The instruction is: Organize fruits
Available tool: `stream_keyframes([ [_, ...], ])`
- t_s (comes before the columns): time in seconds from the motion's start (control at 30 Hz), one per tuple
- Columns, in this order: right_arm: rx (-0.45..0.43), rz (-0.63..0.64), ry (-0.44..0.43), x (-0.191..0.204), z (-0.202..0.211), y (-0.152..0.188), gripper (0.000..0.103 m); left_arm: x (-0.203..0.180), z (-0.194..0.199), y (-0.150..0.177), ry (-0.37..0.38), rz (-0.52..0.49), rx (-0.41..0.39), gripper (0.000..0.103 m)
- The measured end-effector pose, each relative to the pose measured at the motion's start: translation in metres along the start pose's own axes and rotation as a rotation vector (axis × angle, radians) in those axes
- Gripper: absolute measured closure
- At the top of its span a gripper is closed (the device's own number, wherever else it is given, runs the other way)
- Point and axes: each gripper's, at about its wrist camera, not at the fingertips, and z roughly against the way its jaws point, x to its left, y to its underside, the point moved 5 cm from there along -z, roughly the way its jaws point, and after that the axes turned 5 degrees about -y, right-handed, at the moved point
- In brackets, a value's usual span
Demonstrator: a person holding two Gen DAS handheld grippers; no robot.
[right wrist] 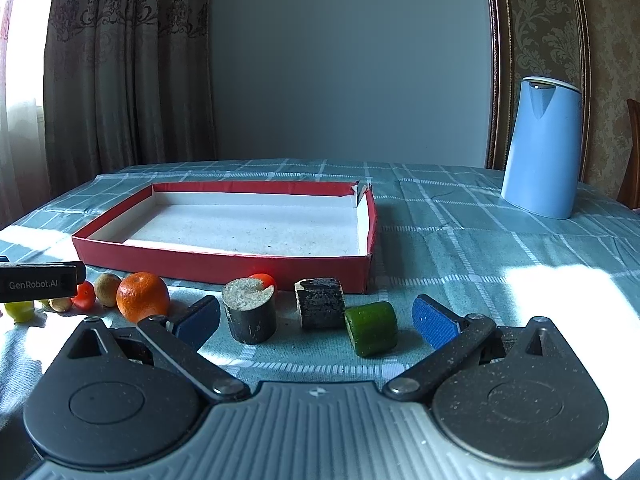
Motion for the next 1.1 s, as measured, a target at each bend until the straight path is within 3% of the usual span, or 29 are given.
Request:
stream_keyframes([
  [1.1, 0.001, 0.000, 0.005, 0.0003, 0.0000, 0.0005, 0.000, -0.0011, -0.0008, -0.0014, 0.008, 0.014, -0.013, 0.000],
])
